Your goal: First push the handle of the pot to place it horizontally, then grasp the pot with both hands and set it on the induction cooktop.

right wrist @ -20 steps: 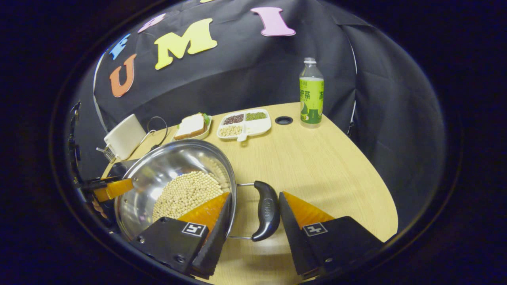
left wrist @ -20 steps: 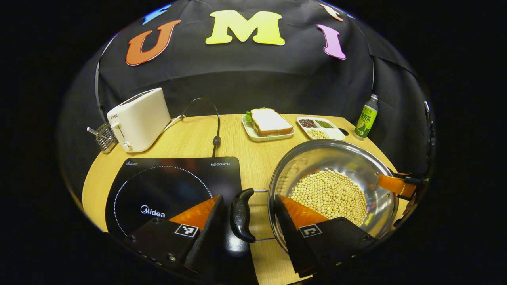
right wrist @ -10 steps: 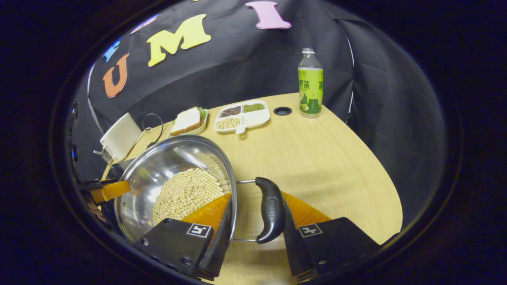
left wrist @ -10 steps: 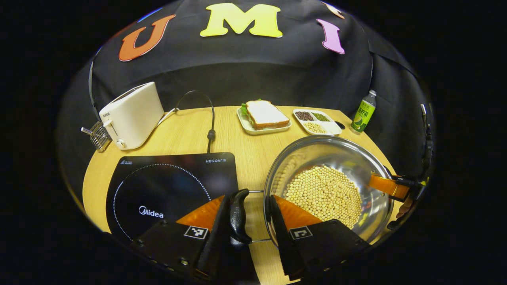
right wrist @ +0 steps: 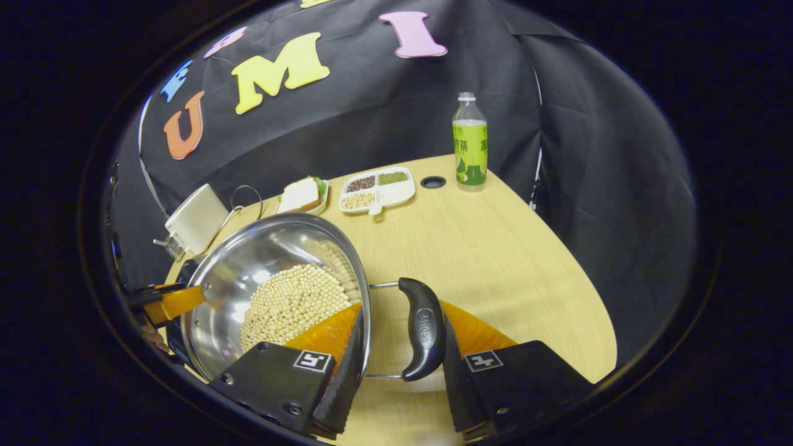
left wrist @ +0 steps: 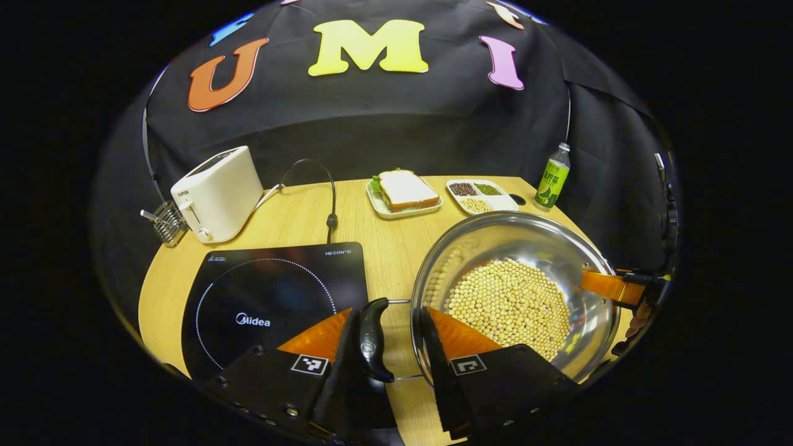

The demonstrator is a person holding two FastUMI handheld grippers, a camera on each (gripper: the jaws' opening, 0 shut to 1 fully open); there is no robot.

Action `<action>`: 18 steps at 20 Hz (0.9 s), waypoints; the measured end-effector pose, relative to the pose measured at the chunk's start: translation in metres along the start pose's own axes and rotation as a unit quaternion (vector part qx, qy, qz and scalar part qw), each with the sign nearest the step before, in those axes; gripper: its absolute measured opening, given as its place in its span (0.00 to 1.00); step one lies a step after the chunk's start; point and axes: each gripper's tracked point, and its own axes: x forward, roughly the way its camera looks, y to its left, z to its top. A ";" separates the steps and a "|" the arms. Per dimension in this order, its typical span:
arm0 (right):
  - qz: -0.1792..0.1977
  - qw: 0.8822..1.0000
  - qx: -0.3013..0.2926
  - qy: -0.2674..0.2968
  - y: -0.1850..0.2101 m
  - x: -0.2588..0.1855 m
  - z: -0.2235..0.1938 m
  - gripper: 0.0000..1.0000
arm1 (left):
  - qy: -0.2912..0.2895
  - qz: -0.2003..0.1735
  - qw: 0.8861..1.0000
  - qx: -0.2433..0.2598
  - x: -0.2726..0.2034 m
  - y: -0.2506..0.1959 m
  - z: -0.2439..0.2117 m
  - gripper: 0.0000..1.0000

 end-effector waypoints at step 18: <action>0.040 0.997 -0.051 -0.037 0.142 -0.064 0.026 0.64 | -0.058 0.054 0.996 -0.040 -0.103 0.119 0.026 0.57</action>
